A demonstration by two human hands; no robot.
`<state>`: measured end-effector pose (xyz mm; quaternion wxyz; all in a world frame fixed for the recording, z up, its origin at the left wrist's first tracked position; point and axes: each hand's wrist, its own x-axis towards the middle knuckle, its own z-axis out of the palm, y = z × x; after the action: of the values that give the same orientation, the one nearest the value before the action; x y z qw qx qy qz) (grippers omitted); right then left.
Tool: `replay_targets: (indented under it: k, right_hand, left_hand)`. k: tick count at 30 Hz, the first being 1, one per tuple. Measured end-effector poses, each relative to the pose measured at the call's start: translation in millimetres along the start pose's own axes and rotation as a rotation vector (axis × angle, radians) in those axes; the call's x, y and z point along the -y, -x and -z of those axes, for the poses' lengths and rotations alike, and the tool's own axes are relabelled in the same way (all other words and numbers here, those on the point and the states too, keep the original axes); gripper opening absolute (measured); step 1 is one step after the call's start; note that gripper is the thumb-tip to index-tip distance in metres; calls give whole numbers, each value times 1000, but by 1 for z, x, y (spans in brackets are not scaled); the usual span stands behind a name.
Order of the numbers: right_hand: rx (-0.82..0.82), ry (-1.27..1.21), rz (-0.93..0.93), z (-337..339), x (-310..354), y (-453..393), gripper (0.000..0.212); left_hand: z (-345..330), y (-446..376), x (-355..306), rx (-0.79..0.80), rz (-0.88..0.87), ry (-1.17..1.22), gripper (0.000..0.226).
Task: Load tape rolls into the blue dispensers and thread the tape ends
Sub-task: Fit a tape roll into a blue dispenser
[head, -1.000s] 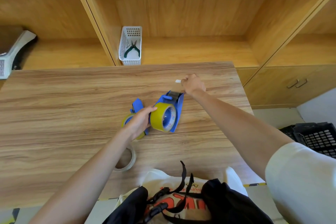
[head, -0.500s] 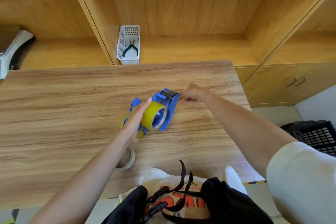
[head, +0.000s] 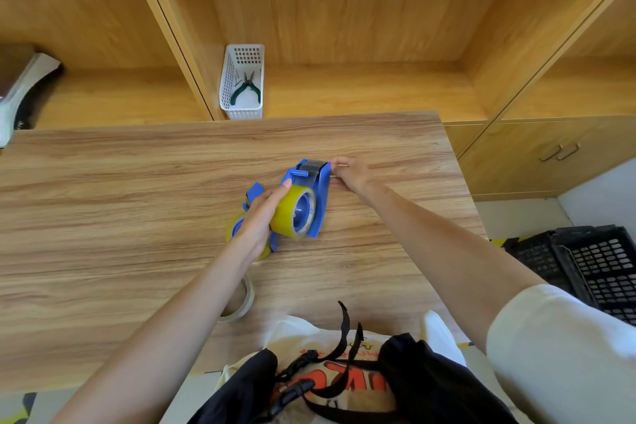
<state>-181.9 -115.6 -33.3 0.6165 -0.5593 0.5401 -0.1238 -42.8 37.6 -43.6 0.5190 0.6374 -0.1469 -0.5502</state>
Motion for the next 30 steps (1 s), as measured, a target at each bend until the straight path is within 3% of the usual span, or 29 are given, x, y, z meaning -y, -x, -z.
replay_targets:
  k: [4, 9, 12, 18, 20, 25, 28, 30]
  right_hand:
    - [107, -22, -3, -8, 2, 10, 37]
    - [200, 69, 117, -9, -6, 11, 76]
    - [212, 18, 131, -5, -10, 12, 74]
    - [79, -26, 121, -11, -20, 2, 76]
    - [53, 15, 120, -10, -22, 0, 76]
    - [-30, 160, 120, -7, -18, -5, 74]
    - [-65, 325, 131, -5, -20, -9, 76]
    - [-91, 407, 101, -6, -21, -12, 79]
  left_hand:
    - [-7, 0, -3, 58, 71, 69, 50]
    - [-15, 1, -5, 111, 96, 120, 53]
    - [-15, -2, -4, 95, 126, 145, 56]
    - [-24, -5, -2, 61, 131, 75, 56]
    - [-23, -6, 1, 44, 122, -35, 61]
    - [-24, -6, 4, 29, 15, -416, 22]
    - [-21, -15, 10, 12, -94, -675, 63]
    - [-19, -20, 16, -2, -160, -936, 72]
